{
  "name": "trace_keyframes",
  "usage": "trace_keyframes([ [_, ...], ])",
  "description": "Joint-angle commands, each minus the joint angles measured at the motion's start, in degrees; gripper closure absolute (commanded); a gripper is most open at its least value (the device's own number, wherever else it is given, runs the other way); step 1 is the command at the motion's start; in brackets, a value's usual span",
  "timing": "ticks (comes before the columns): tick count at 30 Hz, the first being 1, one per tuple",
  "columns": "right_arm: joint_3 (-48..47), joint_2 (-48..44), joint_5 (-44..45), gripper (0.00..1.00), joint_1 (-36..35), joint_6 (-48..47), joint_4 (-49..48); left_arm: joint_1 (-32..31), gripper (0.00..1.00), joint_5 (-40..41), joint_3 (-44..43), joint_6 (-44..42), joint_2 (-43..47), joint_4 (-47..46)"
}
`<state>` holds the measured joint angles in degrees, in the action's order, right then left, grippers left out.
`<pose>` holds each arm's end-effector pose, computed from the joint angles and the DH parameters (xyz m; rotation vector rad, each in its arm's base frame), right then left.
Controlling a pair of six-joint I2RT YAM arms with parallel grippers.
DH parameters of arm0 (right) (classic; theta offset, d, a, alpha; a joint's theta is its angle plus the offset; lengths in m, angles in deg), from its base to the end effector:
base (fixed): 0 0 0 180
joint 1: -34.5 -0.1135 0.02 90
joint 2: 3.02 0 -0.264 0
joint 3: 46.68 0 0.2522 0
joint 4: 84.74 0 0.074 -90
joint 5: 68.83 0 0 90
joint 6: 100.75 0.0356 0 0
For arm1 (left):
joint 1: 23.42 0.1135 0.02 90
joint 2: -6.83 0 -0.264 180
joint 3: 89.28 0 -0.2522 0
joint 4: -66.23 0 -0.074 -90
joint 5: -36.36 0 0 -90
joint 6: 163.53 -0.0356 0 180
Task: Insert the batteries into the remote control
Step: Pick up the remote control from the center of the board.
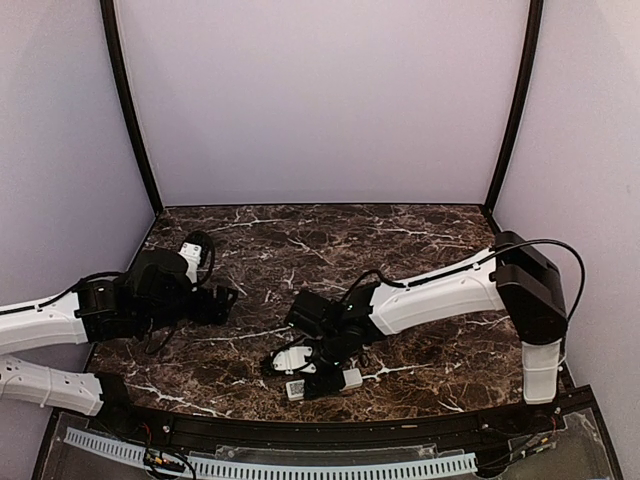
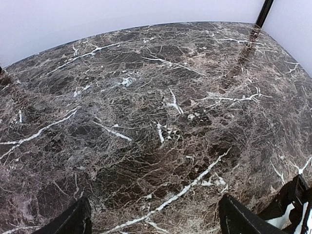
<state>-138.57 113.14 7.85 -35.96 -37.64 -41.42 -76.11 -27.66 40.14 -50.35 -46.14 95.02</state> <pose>0.1286 0.3870 0.1464 -2.1606 1.8129 0.5130 0.1359 -0.1525 0.2589 0.2649 2.0551 -0.3382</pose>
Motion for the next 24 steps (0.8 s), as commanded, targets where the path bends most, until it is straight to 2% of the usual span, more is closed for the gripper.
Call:
trace_keyframes([
  [1, -1.1, 1.4, 0.2, 0.51, -1.2, -0.3, 0.8, 2.5, 0.10, -1.8, 0.8, 0.9, 0.1, -1.5],
  [4, -1.3, 1.3, -0.6, 0.63, -1.3, -0.1, 1.4, 2.8, 0.10, -2.7, 1.9, 0.2, 1.1, -3.4],
  [8, -1.9, 0.7, 0.0, 0.71, -1.4, 0.2, 2.5, 2.8, 0.10, -2.1, 2.5, -1.2, 2.6, -3.8],
  [16, -2.4, -7.1, -2.8, 0.80, 0.2, 5.1, 2.0, 2.8, 0.15, -4.7, 3.2, -5.1, 5.2, -7.2],
  [21, 2.4, -20.6, -12.5, 0.81, 6.6, 10.7, -5.9, 2.8, 0.16, -10.4, 5.1, -9.4, 7.6, -15.5],
  [24, 5.3, -27.9, -20.3, 0.81, 11.6, 16.9, -16.2, 2.8, 0.16, -14.7, 4.4, -12.6, 6.4, -24.0],
])
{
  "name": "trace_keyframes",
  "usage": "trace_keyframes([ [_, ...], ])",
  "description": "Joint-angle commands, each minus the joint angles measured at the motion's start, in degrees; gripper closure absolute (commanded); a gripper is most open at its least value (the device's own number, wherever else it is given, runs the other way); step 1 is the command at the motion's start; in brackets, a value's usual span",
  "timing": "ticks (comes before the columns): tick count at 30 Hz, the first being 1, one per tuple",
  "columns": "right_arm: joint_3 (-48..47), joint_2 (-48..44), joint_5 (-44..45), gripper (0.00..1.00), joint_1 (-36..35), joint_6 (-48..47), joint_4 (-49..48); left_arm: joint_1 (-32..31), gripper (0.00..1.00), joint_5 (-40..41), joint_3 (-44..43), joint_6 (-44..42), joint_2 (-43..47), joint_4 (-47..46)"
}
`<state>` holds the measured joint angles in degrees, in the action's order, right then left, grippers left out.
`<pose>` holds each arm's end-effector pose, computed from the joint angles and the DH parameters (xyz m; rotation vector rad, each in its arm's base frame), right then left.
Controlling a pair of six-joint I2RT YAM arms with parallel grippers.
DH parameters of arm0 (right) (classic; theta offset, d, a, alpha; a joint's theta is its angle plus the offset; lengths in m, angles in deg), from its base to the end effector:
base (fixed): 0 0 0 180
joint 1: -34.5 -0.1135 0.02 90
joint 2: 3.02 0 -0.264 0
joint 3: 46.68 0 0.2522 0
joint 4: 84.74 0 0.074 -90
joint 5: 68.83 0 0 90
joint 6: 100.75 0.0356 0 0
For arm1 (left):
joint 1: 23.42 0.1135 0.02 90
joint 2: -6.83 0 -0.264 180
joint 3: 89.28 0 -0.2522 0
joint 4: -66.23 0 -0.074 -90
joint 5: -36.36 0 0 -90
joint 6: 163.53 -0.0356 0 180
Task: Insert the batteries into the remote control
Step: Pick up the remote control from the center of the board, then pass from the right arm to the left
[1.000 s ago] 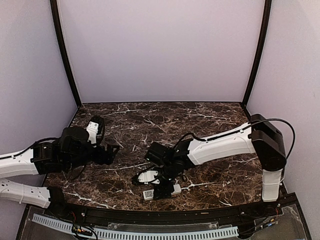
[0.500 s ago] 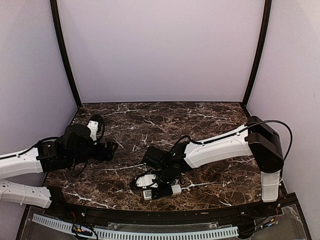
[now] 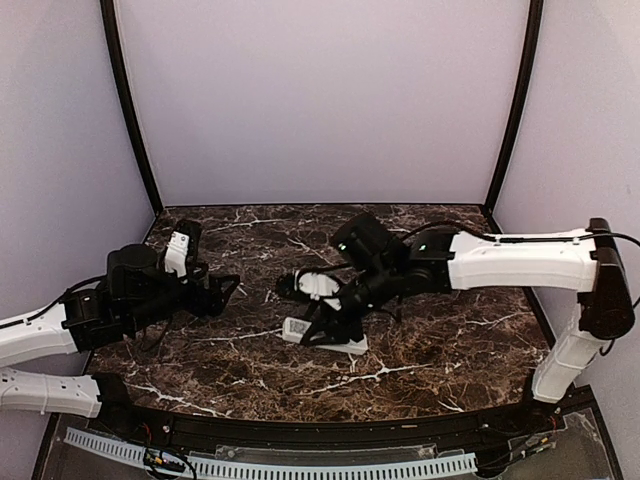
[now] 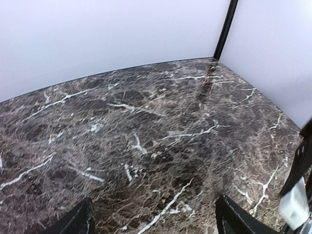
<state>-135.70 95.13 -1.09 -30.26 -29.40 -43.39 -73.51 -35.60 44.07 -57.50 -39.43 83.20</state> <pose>0.1475 0.3445 0.2523 -1.8203 1.7734 0.8155 0.1323 -0.1410 0.2752 0.3349 1.8465 -0.5101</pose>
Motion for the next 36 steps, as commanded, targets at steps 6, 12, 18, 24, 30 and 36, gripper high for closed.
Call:
trace_keyframes([
  [6, 1.6, -14.5, -24.4, 0.85, 16.7, 19.2, -29.0, 0.2, 0.11, -29.0, -8.2, -13.7, -11.1, -24.3],
  [12, -3.8, -14.5, -31.0, 0.86, 18.8, 22.9, -34.0, 0.3, 0.09, -42.9, -20.4, -12.2, -23.7, -25.3],
  [18, -1.6, -16.1, -32.7, 0.86, 19.1, 29.8, -45.4, 0.4, 0.11, -49.4, -26.5, -9.5, -29.9, -29.2],
  [24, 1.7, -17.3, -30.6, 0.87, 19.0, 32.5, -50.8, 0.4, 0.11, -54.5, -27.2, -6.9, -31.7, -36.4],
  [30, 2.7, -17.1, -28.3, 0.88, 19.0, 33.9, -52.7, 0.3, 0.08, -55.4, -28.5, -4.5, -33.9, -38.1],
  [36, 4.2, -16.8, -27.5, 0.89, 19.0, 35.7, -55.6, 0.3, 0.09, -51.6, -29.1, -2.7, -34.6, -39.8],
])
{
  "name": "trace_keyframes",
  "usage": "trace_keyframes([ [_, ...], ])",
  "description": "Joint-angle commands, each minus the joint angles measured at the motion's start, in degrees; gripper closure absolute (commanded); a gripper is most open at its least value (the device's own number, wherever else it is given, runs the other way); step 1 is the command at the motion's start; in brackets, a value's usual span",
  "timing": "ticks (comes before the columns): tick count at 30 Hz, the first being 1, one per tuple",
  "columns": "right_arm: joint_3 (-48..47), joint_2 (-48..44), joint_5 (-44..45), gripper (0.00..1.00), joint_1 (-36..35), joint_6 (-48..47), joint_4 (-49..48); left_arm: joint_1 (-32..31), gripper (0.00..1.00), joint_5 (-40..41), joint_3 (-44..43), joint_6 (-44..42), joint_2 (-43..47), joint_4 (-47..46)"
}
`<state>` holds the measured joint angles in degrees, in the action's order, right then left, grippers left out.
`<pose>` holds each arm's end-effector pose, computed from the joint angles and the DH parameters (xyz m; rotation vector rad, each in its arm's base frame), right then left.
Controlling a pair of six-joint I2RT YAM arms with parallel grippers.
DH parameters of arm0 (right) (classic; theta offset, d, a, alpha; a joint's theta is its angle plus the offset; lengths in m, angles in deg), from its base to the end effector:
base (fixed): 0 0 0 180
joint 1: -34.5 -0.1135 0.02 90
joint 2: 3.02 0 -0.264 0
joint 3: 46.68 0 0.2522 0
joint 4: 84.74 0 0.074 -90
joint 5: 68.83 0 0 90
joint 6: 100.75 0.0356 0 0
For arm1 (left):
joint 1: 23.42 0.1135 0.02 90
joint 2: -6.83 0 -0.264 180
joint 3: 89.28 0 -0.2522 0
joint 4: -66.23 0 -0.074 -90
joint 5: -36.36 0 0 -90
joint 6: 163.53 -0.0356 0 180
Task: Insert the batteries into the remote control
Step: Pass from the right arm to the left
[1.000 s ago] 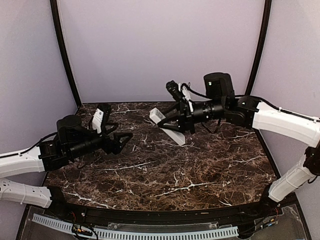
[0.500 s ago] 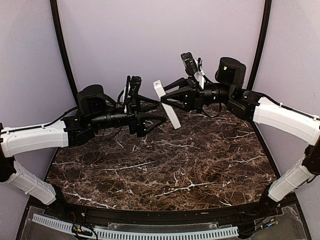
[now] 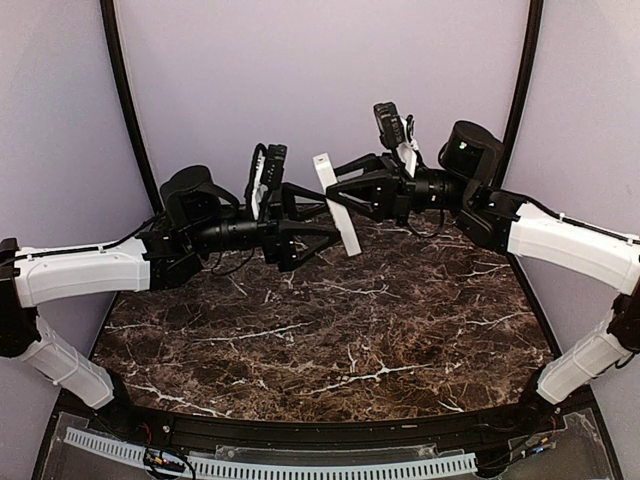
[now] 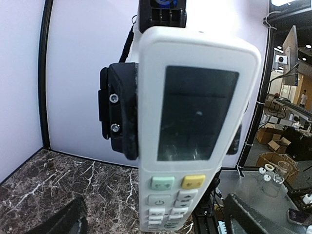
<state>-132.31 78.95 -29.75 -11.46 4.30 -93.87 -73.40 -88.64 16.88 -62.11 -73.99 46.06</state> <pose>0.2087 0.2556 0.4124 -1.1604 1.1104 1.4429 0.1957 -0.2648 0.3670 0.9907 1.1409 -1.2849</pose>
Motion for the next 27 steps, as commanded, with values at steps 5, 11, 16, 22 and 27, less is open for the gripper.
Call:
trace_keyframes([
  [5, 1.4, -0.1, 1.3, 0.89, 0.3, 2.8, -6.3, 0.2, 0.42, 2.7, -2.9, 3.1, -1.6, -1.4],
  [11, 2.2, -0.1, 2.1, 0.89, 0.3, 2.4, -6.7, 0.2, 0.47, 0.7, -3.2, 4.2, -2.3, -2.4],
  [16, 2.1, 0.5, 2.1, 0.89, 0.2, 2.5, -6.7, 0.2, 0.47, -0.1, -3.5, 4.3, -2.8, -2.5],
  [22, 2.0, 0.8, 1.9, 0.90, 0.3, 2.2, -5.8, 0.2, 0.88, -1.2, -3.4, 5.3, -3.0, -2.8],
  [27, 2.1, 0.3, 3.0, 0.86, 0.3, 0.6, -2.0, 0.3, 1.00, 0.4, -2.5, 5.2, -1.7, 0.7],
])
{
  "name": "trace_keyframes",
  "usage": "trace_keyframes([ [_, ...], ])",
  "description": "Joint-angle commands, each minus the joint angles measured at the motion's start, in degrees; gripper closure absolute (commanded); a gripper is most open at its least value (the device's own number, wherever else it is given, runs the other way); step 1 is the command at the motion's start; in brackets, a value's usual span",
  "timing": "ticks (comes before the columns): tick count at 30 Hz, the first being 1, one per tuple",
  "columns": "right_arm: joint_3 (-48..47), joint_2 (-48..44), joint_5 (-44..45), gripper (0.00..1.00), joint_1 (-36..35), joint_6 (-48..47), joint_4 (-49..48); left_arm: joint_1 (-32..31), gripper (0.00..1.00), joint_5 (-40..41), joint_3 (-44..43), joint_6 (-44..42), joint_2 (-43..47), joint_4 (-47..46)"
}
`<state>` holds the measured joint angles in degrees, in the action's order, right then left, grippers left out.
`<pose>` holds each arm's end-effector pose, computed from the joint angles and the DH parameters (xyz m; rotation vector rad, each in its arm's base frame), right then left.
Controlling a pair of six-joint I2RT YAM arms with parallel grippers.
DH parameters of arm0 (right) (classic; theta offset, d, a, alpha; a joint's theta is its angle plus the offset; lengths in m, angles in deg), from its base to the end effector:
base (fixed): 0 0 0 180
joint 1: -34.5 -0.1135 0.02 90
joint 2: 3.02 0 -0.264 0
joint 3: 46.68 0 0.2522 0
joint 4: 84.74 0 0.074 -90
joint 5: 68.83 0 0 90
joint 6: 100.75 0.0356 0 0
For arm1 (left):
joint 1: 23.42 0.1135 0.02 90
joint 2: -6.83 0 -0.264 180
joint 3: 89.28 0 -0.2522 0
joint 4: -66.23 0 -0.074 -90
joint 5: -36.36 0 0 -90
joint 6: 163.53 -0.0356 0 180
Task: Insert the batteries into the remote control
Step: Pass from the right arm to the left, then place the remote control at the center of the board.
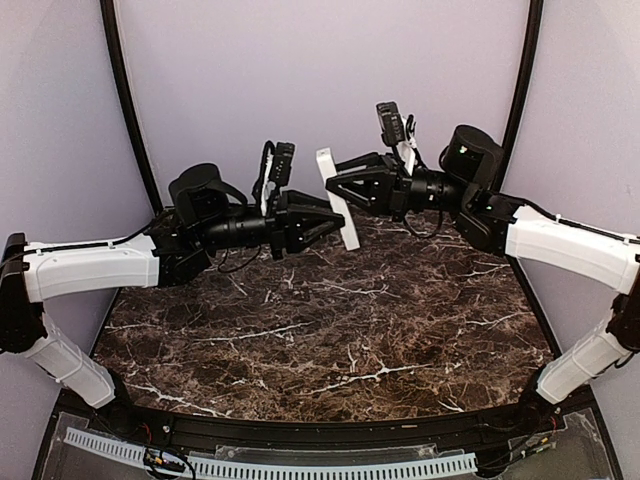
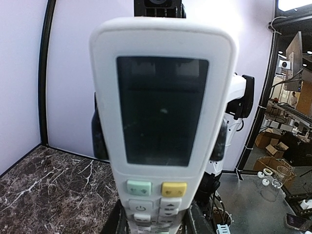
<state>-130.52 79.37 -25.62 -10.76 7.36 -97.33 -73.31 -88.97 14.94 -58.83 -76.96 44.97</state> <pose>0.2157 0.2545 0.4054 -1.0623 1.1565 1.4298 0.2043 -0.2744 0.3644 0.9679 1.1740 -1.3325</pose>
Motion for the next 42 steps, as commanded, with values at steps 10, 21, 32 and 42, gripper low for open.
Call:
trace_keyframes([
  [10, -3.7, -5.8, 36.5, 0.01, 2.1, -4.6, 34.8, 0.2, 1.00, 33.0, -8.3, 7.7, -2.8, 49.3],
  [21, -4.0, -3.5, 47.1, 0.01, 2.3, -1.5, 51.9, 0.3, 1.00, 41.8, -11.9, 20.3, -17.3, 70.4],
  [32, -3.5, -2.4, 45.0, 0.01, 2.3, -0.8, 51.0, 3.6, 1.00, 39.8, -24.1, 32.0, -31.6, 86.1],
  [42, -2.3, -2.8, 45.6, 0.01, 2.3, -0.5, 51.5, 8.1, 1.00, 36.0, -25.2, 33.5, -35.4, 85.2],
])
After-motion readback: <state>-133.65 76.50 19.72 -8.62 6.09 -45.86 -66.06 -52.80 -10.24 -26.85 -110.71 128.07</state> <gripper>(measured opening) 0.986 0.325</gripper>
